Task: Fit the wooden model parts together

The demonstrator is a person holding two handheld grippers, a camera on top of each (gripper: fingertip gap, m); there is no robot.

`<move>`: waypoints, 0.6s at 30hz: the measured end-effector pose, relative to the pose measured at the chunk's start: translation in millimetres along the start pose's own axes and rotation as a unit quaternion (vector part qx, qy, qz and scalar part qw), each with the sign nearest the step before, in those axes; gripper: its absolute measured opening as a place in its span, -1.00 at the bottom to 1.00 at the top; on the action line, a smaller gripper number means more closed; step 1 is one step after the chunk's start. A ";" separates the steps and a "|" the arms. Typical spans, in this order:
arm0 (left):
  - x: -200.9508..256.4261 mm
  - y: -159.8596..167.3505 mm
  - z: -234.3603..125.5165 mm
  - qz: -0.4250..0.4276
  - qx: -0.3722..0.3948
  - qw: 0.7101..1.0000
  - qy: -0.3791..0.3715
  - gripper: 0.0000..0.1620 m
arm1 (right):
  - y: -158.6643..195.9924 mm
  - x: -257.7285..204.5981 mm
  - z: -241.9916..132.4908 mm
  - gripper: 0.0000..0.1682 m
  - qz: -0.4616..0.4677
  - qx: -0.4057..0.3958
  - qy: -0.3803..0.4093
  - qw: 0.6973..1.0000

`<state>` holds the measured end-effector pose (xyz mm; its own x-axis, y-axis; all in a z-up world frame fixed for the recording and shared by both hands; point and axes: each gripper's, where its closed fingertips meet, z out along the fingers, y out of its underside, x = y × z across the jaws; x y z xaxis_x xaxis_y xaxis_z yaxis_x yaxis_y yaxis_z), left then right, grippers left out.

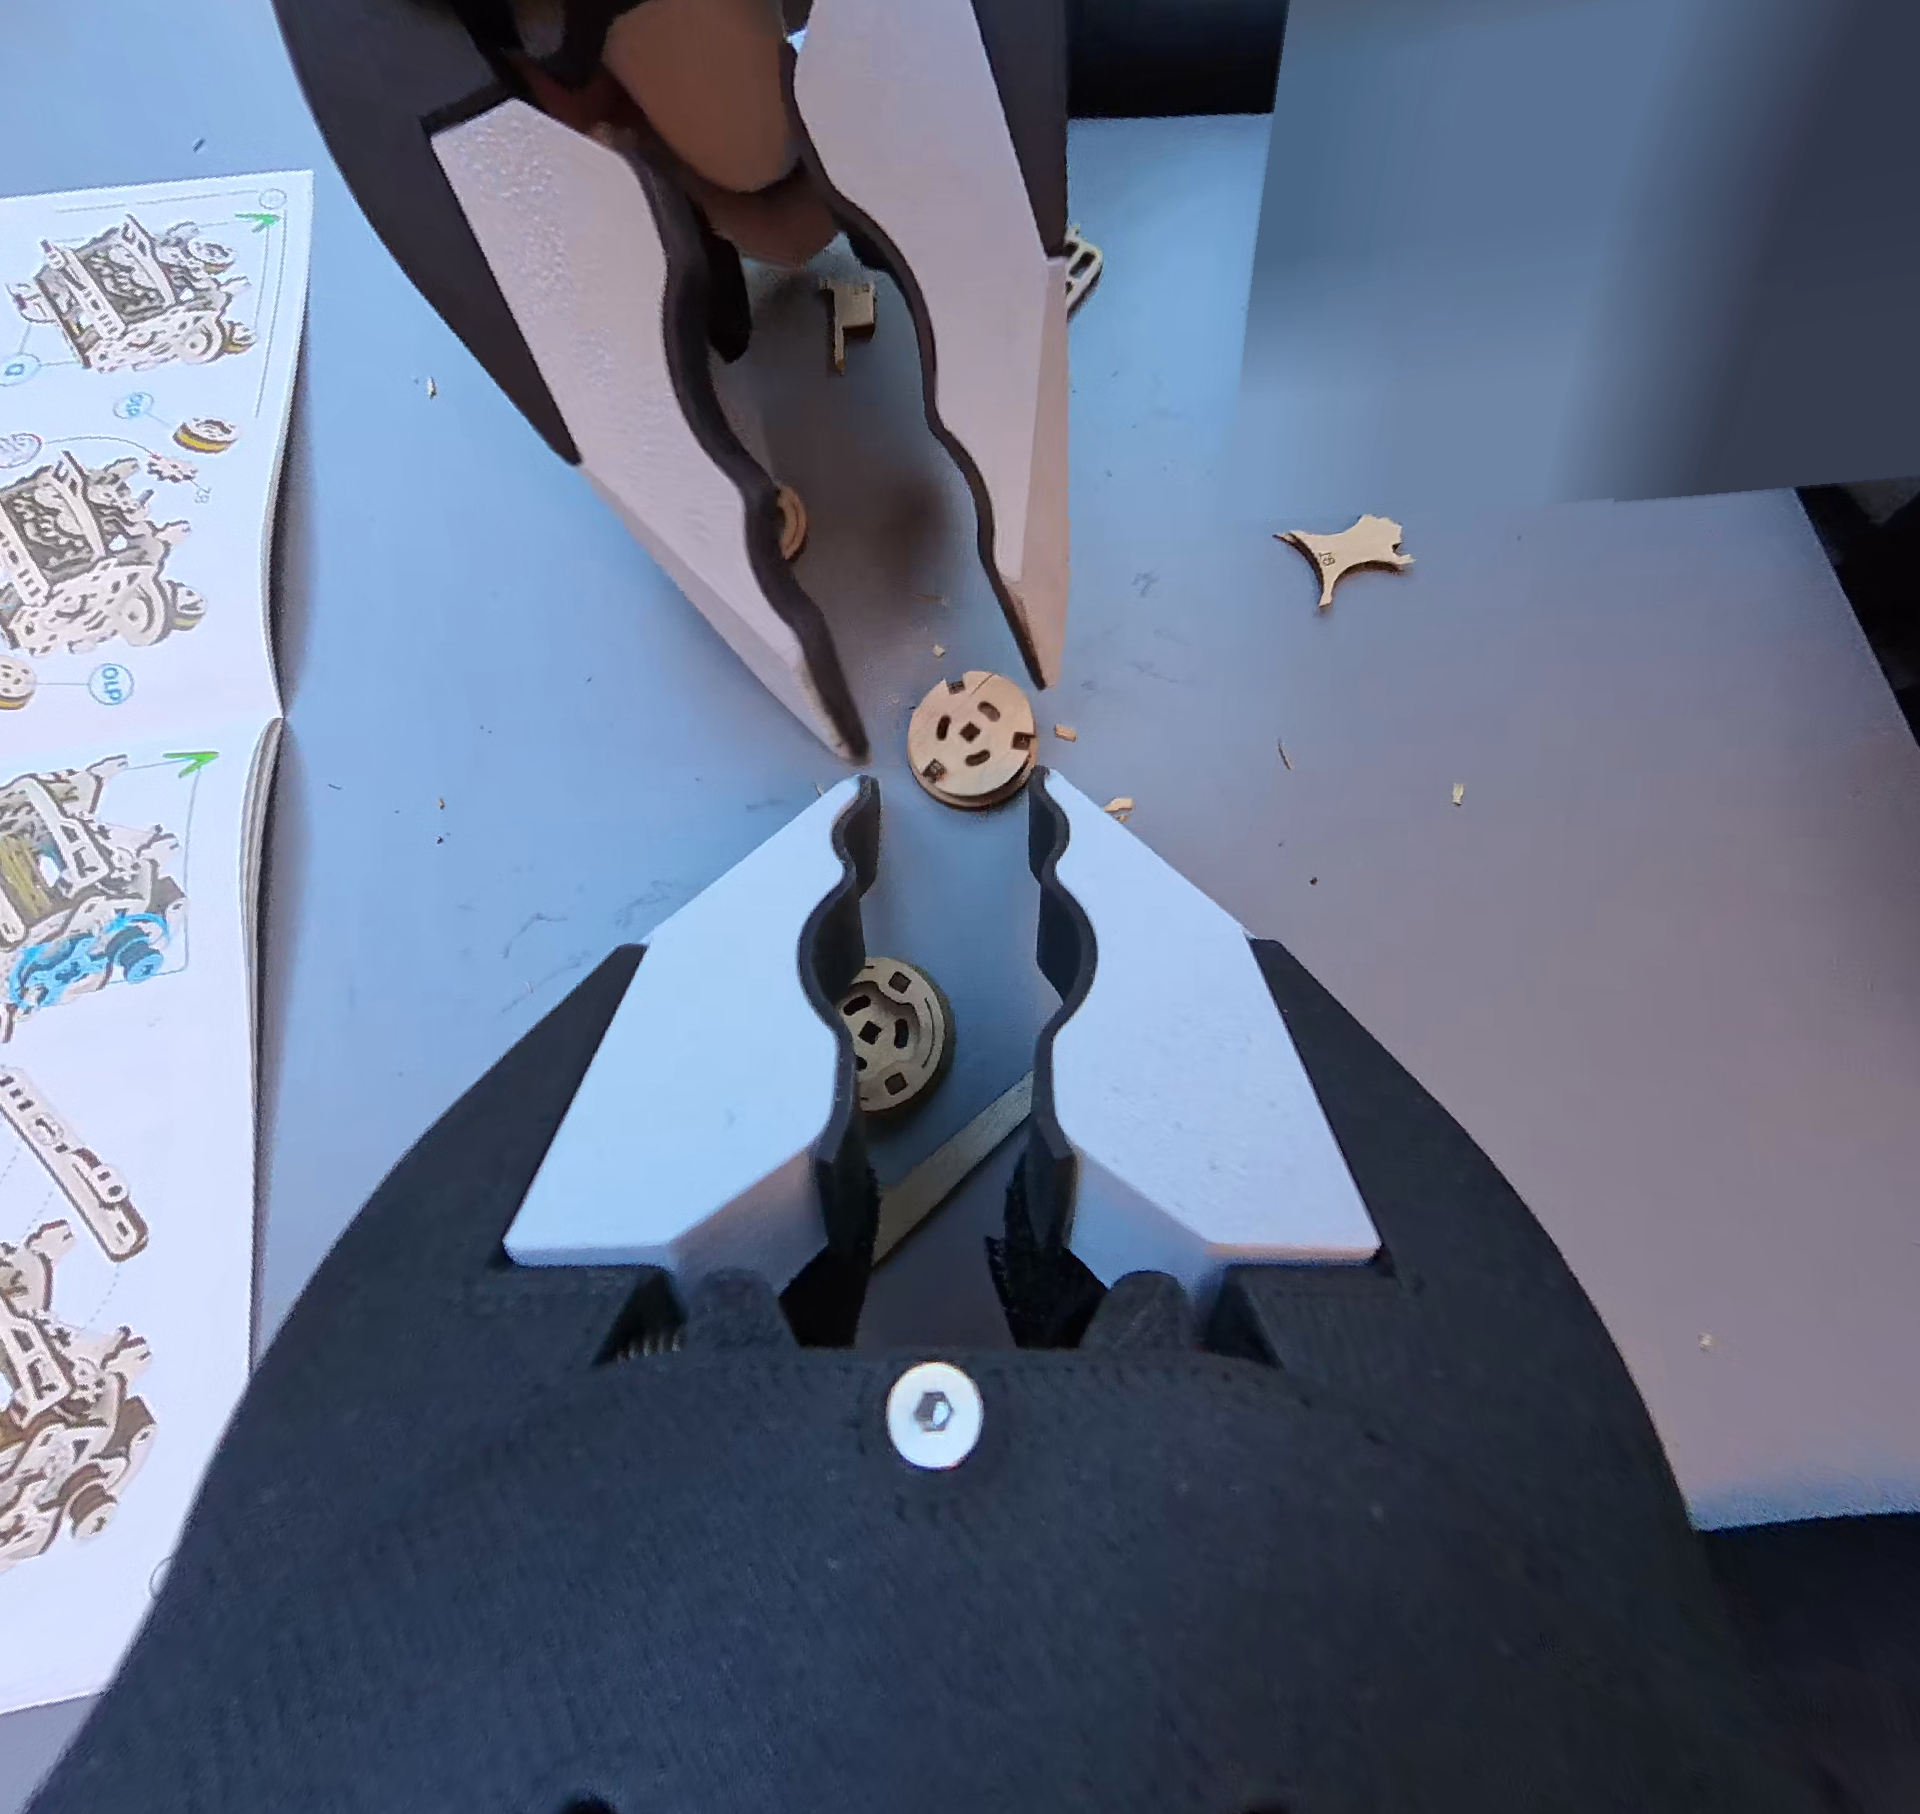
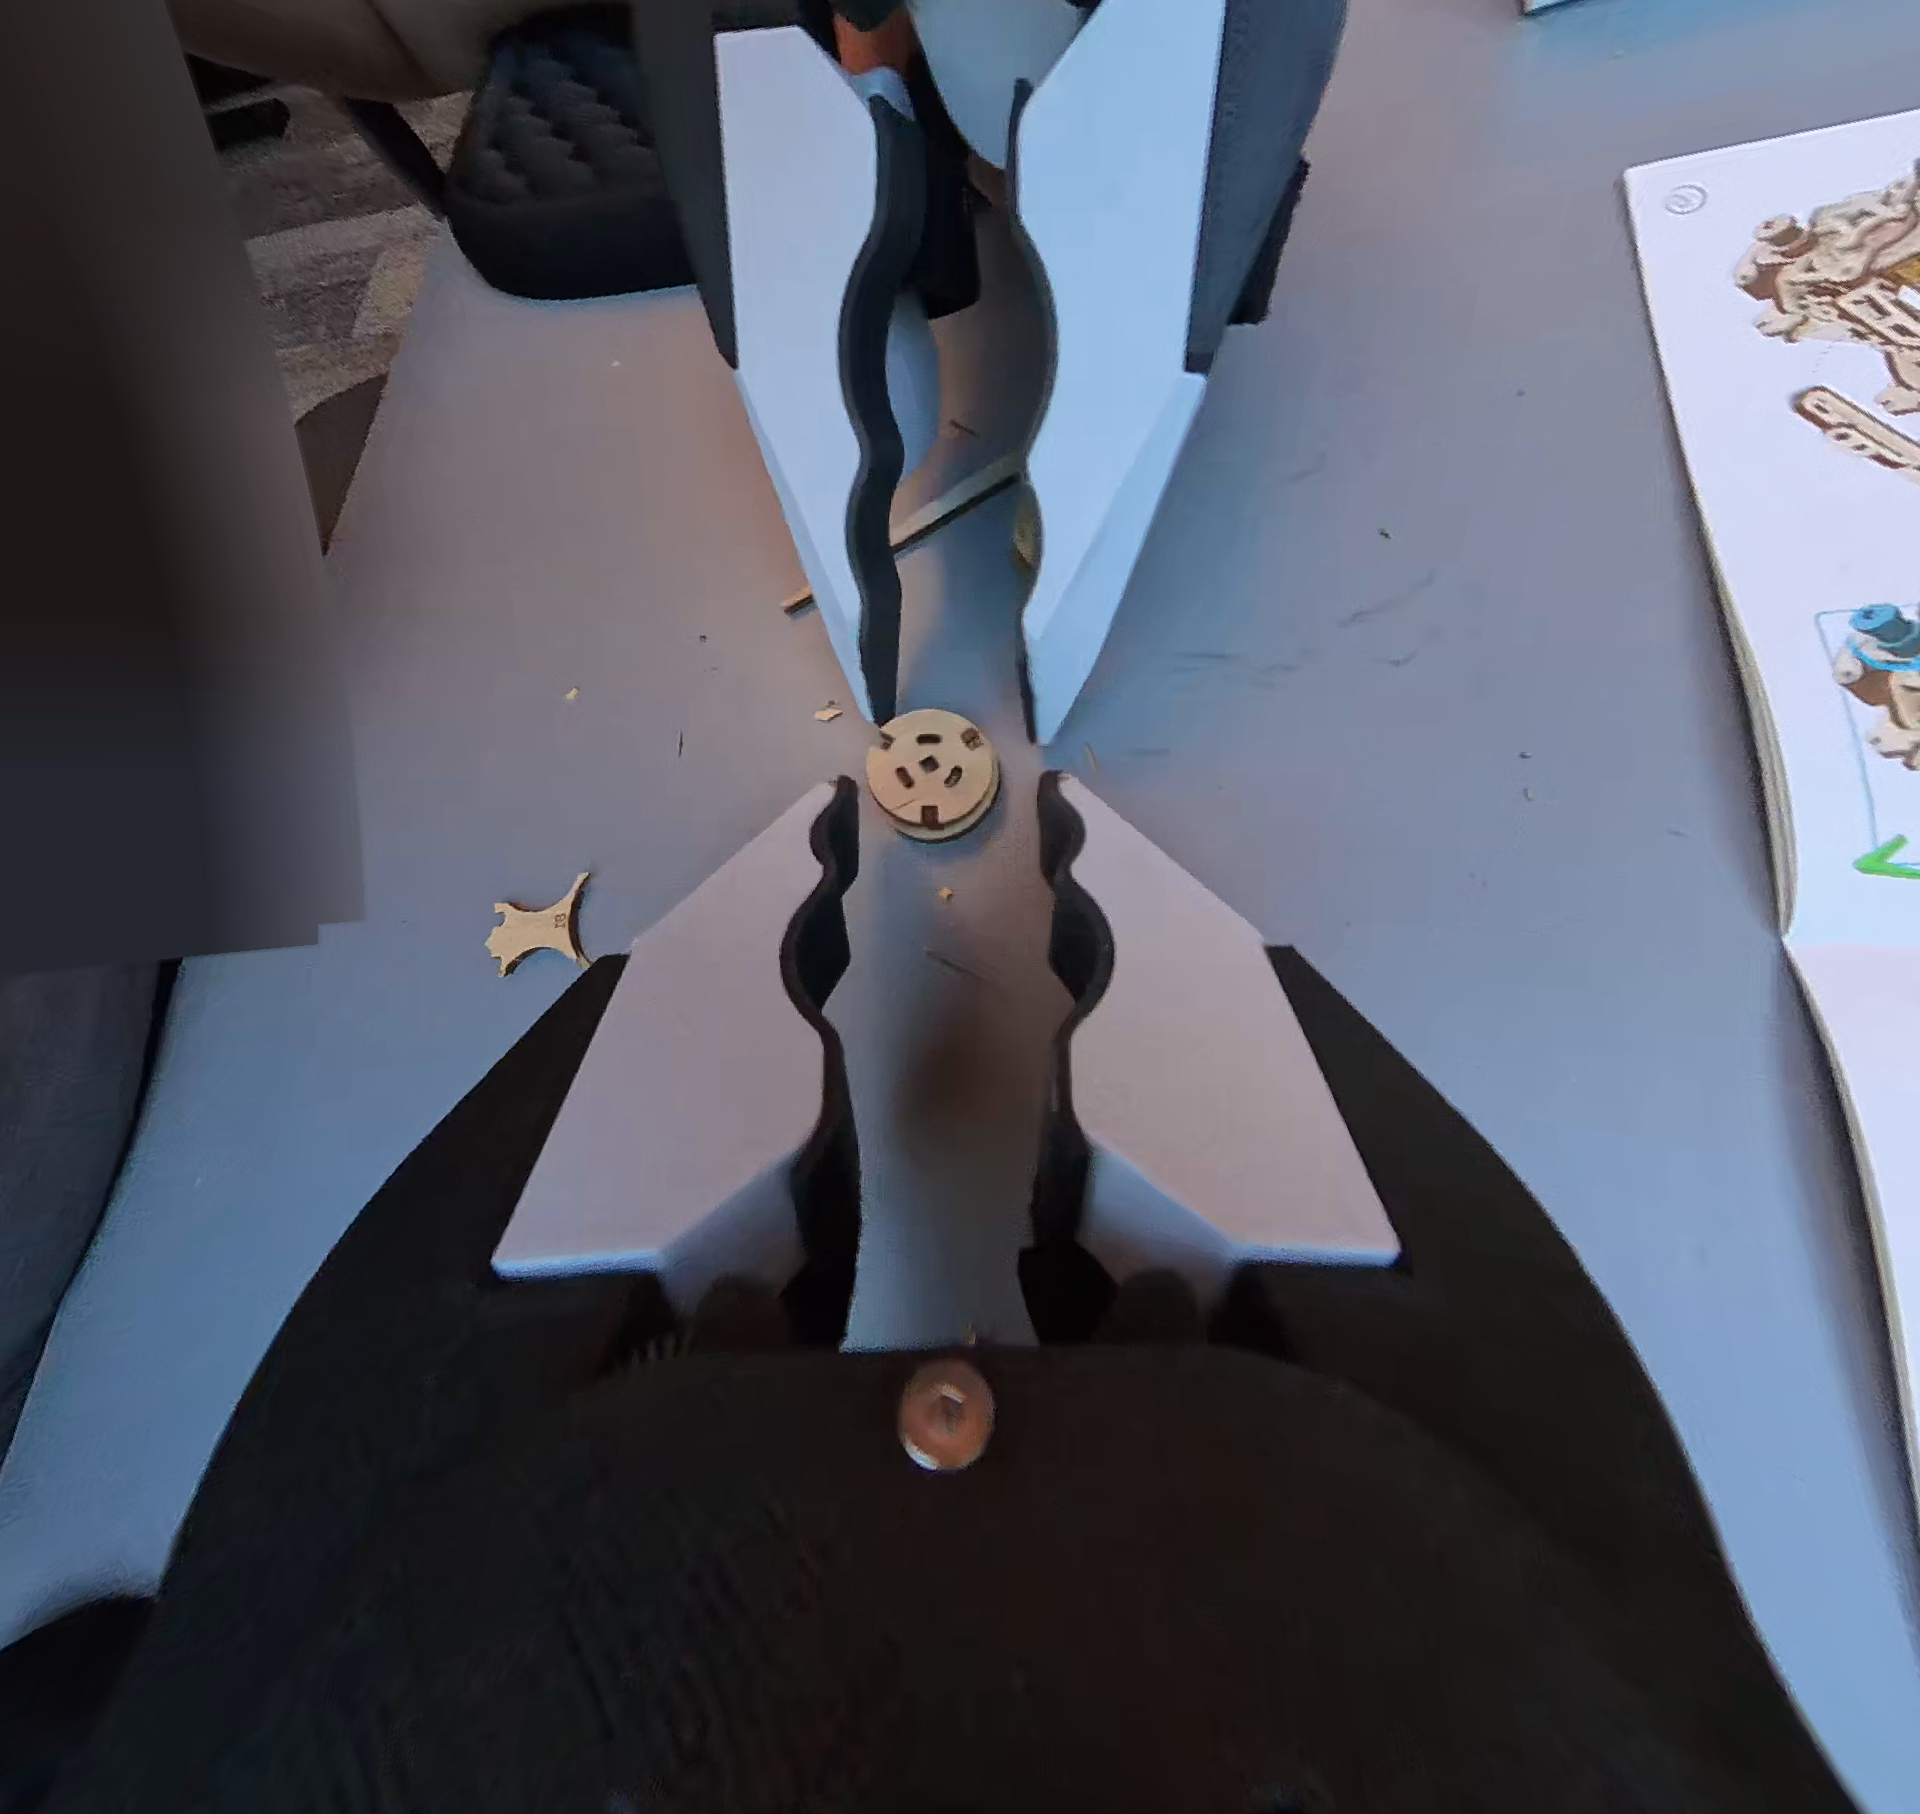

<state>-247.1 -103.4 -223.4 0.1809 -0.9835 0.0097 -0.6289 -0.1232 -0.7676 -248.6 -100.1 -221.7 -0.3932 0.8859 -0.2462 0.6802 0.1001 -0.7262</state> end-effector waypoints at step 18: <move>2.0 -2.3 -1.4 0.004 0.002 1.000 0.002 -0.74 | 4.8 -0.3 -4.2 -0.68 0.010 -0.021 0.037 0.999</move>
<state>-246.3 -105.2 -220.7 0.1727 -0.9849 0.0065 -0.6268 -0.1150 -0.7706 -242.6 -98.0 -222.4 -0.3336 0.9187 -0.2112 0.7137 0.0999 -0.6933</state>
